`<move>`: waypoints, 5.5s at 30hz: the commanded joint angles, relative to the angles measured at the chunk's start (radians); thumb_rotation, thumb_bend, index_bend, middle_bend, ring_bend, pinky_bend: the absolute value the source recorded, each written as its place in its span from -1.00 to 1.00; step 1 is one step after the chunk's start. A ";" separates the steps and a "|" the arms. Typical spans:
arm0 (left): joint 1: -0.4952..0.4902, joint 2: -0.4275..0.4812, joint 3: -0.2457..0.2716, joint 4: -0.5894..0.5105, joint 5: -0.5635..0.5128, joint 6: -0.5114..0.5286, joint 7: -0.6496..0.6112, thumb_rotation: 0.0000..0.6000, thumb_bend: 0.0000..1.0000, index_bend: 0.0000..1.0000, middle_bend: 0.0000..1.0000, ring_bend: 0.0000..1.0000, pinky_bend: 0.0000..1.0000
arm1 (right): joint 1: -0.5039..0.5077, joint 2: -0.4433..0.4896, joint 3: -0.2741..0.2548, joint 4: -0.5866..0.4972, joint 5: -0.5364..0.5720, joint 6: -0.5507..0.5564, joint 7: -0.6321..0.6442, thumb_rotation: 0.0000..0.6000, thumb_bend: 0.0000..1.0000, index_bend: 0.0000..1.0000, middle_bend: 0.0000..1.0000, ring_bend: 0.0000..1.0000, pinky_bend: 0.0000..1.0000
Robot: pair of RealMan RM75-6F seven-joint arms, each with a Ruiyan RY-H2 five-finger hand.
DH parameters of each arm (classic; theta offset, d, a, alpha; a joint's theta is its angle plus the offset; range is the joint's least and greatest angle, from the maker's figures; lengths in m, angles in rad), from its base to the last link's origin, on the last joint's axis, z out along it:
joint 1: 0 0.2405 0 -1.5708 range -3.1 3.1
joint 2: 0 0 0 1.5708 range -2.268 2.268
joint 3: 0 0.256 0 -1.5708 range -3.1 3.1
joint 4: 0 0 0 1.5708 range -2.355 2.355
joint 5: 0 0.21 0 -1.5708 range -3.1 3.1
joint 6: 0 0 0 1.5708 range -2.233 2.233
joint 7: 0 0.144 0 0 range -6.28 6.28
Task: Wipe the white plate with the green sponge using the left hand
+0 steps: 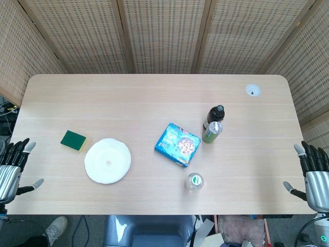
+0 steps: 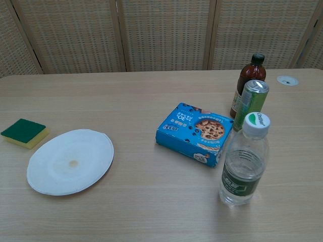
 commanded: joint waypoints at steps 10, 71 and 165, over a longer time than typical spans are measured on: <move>-0.049 -0.006 -0.021 0.050 -0.007 -0.064 -0.022 1.00 -1.00 -1.00 -1.00 -1.00 -1.00 | 0.007 -0.001 0.005 0.004 0.016 -0.019 0.004 1.00 -1.00 -0.99 -1.00 -1.00 -1.00; -0.587 -0.645 0.167 1.361 0.117 -0.745 -0.751 1.00 -1.00 -0.07 -0.32 -0.44 -0.22 | 0.103 -0.085 0.057 0.122 0.275 -0.249 -0.070 1.00 -1.00 -0.99 -1.00 -1.00 -1.00; -0.705 -0.359 0.140 0.495 0.102 -0.590 -0.161 1.00 -0.92 0.07 -0.12 -0.26 -0.05 | 0.107 -0.074 0.054 0.128 0.293 -0.262 -0.036 1.00 -1.00 -0.99 -1.00 -1.00 -1.00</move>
